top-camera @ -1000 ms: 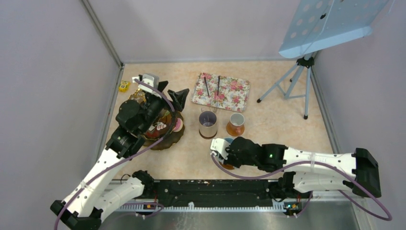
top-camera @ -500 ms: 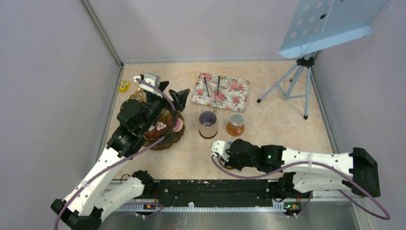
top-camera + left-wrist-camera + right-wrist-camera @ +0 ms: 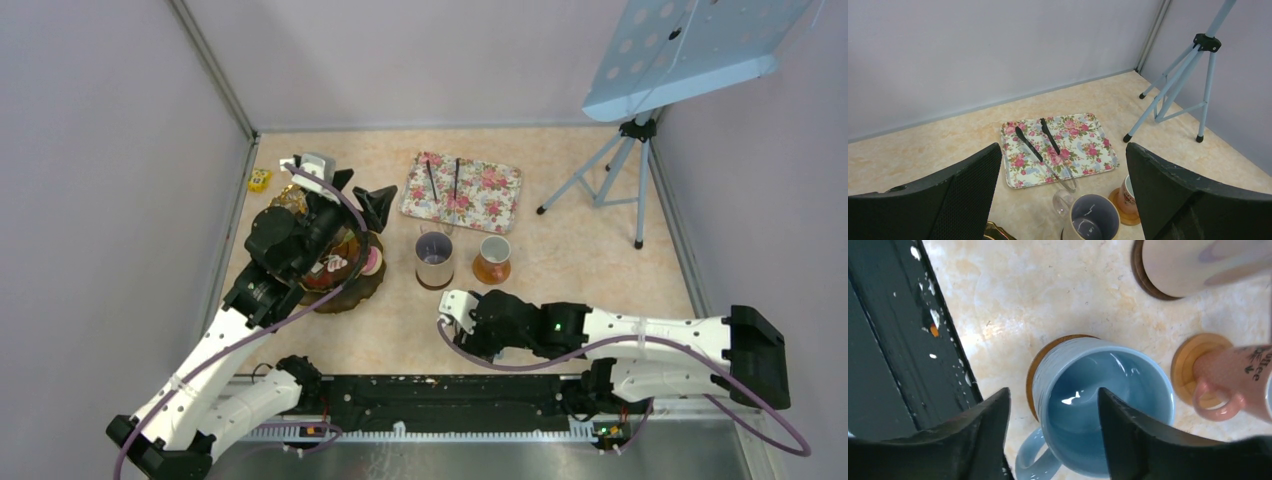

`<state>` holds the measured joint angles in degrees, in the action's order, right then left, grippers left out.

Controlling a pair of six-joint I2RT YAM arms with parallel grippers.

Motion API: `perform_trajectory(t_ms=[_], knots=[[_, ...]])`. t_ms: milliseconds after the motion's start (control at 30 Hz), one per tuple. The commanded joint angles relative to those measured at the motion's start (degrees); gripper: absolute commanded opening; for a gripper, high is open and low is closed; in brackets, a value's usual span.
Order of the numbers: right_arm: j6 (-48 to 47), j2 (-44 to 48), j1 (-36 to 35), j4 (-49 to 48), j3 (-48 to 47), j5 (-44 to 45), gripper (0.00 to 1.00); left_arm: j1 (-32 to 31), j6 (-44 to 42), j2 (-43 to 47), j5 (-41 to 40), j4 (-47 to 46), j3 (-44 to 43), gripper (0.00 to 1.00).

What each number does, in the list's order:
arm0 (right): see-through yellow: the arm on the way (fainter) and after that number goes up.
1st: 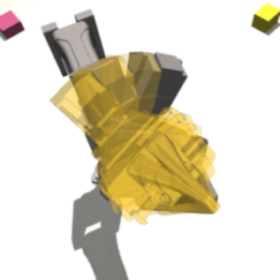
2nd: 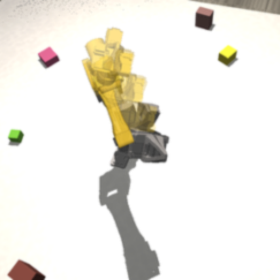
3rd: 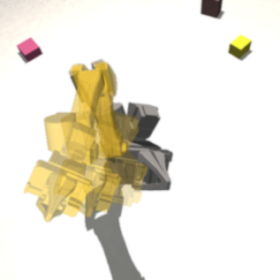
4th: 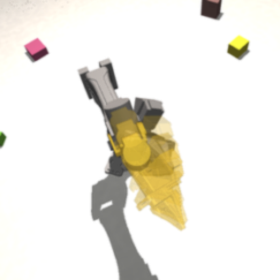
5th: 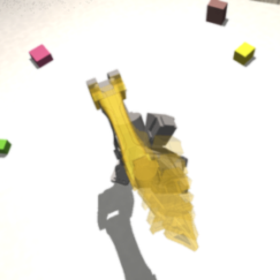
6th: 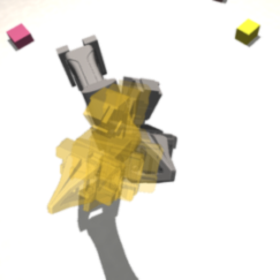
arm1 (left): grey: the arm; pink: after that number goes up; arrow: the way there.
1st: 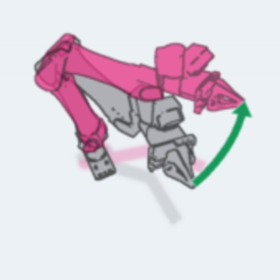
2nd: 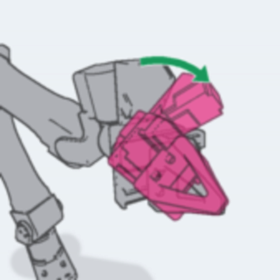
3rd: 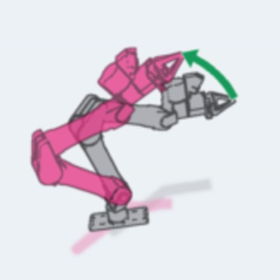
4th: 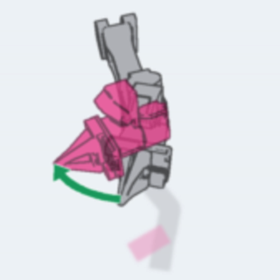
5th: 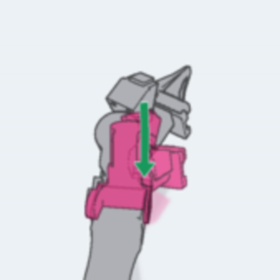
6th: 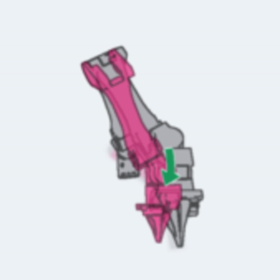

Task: Serve the afternoon tea

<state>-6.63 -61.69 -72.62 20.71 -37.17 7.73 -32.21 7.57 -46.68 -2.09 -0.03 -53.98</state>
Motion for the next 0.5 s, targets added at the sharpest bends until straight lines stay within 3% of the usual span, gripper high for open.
perform_trajectory(t_ms=[0, 67, 167, 367, 467], knots=[[0.7, 2.8, -0.4, -2.7, -3.6, 2.5, 0.75, 0.3, 0.5, -0.2, 0.9, -3.0, -0.3, 0.99], [1.0, 5.2, -0.4, -1.6, -5.6, 3.2, 0.85, 0.3, 0.4, -0.4, 0.9, -3.0, -0.5, 0.99], [1.1, 9.2, -0.3, 0.5, -9.5, 5.3, 0.87, 0.4, 0.3, -0.6, 1.0, -3.0, -0.9, 0.99], [4.4, 14.7, -0.4, 3.3, -19.9, 26.6, 0.88, 0.3, 1.7, -1.1, 0.9, -3.2, -3.6, 0.99], [0.6, 18.1, -0.4, 1.0, -23.2, 32.2, 0.89, 0.3, 2.3, -1.0, 0.0, -2.9, -6.0, 0.99]])
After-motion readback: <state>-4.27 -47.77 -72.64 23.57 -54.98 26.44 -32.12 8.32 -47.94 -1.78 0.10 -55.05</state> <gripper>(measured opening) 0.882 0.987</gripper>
